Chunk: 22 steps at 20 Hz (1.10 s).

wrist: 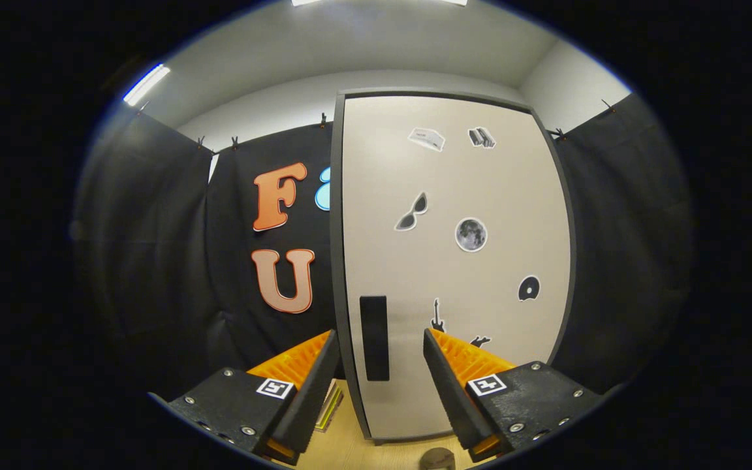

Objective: Open the shoe cabinet door, grab the shoes and put them into the shoe cabinet, then close the shoe cabinet door.

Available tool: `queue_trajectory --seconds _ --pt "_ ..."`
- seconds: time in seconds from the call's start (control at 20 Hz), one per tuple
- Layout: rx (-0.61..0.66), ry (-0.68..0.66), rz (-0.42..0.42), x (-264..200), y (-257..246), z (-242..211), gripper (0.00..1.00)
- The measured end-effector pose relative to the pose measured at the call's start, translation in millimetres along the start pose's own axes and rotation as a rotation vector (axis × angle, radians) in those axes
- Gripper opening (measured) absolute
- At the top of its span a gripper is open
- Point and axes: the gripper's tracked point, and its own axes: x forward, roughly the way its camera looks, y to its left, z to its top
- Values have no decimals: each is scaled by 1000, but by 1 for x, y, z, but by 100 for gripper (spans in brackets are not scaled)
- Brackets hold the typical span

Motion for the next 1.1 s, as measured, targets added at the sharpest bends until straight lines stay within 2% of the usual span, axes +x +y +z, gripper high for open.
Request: queue_trajectory --seconds 0.2,0.4,0.45,0.6,0.75,0.8,1.1 --pt "-14 22 3 32 -1 -17 81" --pt "-12 43 15 59 4 -31 75" --pt "-15 46 14 65 4 -34 70" --pt "-21 63 16 80 6 -44 63" --pt "-46 53 11 86 7 -45 42" --pt "-47 48 5 86 7 -44 38" --pt "-8 89 25 80 7 -45 30"
